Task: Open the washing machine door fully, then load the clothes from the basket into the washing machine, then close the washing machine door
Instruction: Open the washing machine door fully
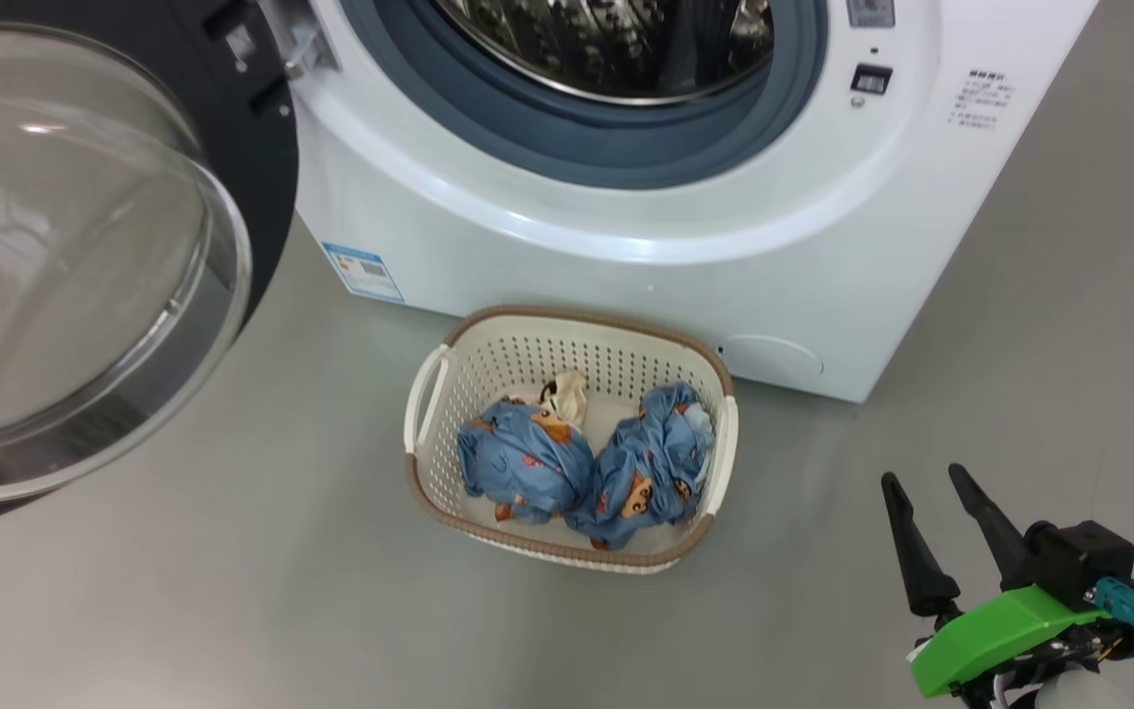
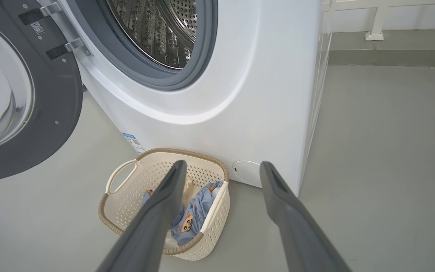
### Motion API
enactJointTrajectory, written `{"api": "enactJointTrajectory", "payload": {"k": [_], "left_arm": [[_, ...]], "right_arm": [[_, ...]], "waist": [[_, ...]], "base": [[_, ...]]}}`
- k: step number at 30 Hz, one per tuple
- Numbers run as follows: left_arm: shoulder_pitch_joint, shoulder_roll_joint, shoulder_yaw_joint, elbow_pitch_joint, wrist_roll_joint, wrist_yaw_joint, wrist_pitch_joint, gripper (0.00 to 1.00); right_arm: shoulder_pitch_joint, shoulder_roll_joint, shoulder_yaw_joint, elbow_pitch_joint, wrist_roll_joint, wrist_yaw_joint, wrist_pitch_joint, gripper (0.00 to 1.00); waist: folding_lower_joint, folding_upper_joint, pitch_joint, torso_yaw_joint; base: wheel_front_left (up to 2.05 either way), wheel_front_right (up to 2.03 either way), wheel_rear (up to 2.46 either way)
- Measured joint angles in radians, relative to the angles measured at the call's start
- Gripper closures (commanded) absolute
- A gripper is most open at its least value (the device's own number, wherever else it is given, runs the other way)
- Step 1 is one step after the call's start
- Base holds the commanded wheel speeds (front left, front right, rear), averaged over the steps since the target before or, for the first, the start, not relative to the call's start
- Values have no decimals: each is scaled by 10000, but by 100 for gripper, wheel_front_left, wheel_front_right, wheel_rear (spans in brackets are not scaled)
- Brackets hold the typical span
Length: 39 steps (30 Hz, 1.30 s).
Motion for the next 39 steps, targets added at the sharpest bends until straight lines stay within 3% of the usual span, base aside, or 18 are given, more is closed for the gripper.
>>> {"api": "enactJointTrajectory", "payload": {"k": [5, 10, 13, 14, 15, 17, 25, 39], "left_arm": [[999, -454, 10, -807, 301, -449, 0, 99], [1485, -671, -121, -1310, 384, -742, 0, 64], [1882, -849, -330, -1739, 385, -884, 0, 50], [2172, -982, -481, -2021, 384, -928, 0, 36], [2324, -1045, -566, -2173, 380, -951, 0, 12], [2615, -1154, -907, -2476, 336, -957, 0, 0], [3562, -1227, -2936, -3605, -416, -957, 0, 0], [4005, -1135, -4890, -4543, -978, -957, 0, 0]], "right_arm": [[145, 36, 54, 54, 4, 0, 0, 0], [166, 46, 111, 77, 58, 0, 0, 0], [306, 50, 134, 81, 104, 0, 0, 0], [391, 61, 127, 90, 105, 0, 0, 0], [403, 63, 123, 90, 105, 0, 0, 0], [419, 65, 117, 92, 148, 0, 0, 0], [524, 79, -12, 79, 174, 0, 0, 0], [514, 75, -151, -17, 174, 0, 0, 0]], "waist": [[1, 0, -509, 100], [0, 0, -768, 120], [1, 0, -926, 70], [0, 0, -1010, -13], [0, 0, -1048, -60], [0, 0, -1130, -168], [0, 0, -1287, -723], [0, 0, -1333, -1935]], "base": [[0, 0, 0], [0, 0, 0], [0, 0, 0], [0, 0, 0], [0, 0, 0], [0, 0, 0], [0, 0, 0], [0, 0, 0]]}}
